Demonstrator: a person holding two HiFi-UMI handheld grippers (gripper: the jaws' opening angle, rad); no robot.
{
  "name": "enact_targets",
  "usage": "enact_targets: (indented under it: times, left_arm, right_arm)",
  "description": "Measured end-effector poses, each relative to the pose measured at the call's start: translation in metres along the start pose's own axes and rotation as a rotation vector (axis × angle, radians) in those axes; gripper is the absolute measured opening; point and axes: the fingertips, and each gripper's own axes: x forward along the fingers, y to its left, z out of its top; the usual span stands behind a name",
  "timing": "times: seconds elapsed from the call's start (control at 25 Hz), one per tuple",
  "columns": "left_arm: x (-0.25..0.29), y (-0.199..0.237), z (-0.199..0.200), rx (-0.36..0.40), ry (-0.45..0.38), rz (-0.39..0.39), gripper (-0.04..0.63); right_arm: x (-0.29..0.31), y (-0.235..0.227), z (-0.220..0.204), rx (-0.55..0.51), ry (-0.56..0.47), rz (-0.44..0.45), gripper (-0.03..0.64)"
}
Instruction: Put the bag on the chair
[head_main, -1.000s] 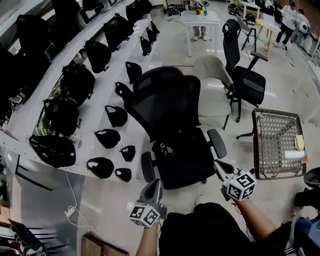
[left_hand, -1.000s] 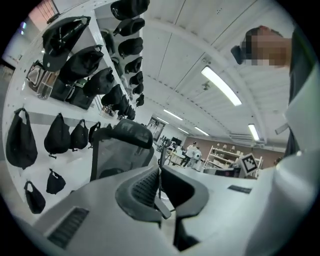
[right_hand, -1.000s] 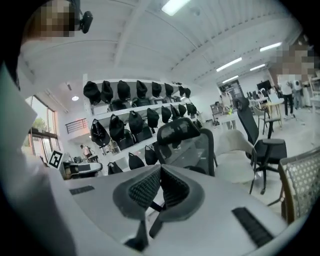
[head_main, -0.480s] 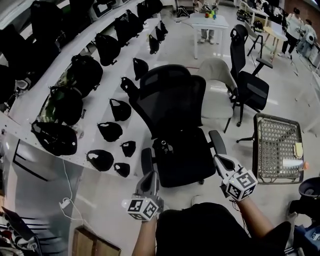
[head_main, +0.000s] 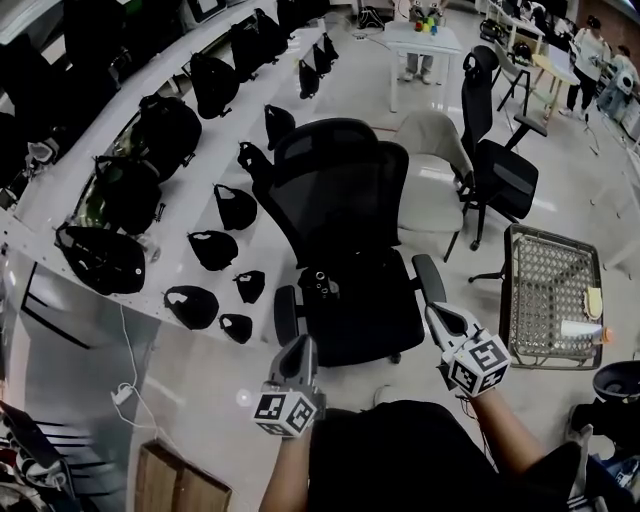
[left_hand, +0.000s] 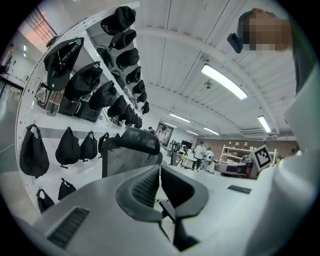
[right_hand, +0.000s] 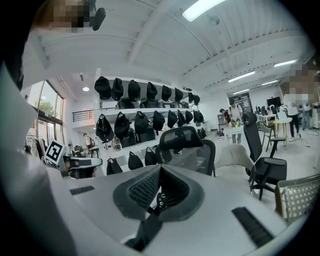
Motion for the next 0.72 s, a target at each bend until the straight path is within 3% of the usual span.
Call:
enact_targets:
  times: [0.2,0.72]
  left_arm:
    - [-0.005,-0.001,-0.002,0.027,0.005,0.013,0.016]
    - [-0.027,0.018,-0.008,-0.005,0.012,0.013,0.015]
  right_arm:
    - [-0.004,-0.009,-0.009,0.005,0.003,-0.024,0.0]
    - [0.002,0.015,-0.022,-0.002,0.035,-0.037,0.0]
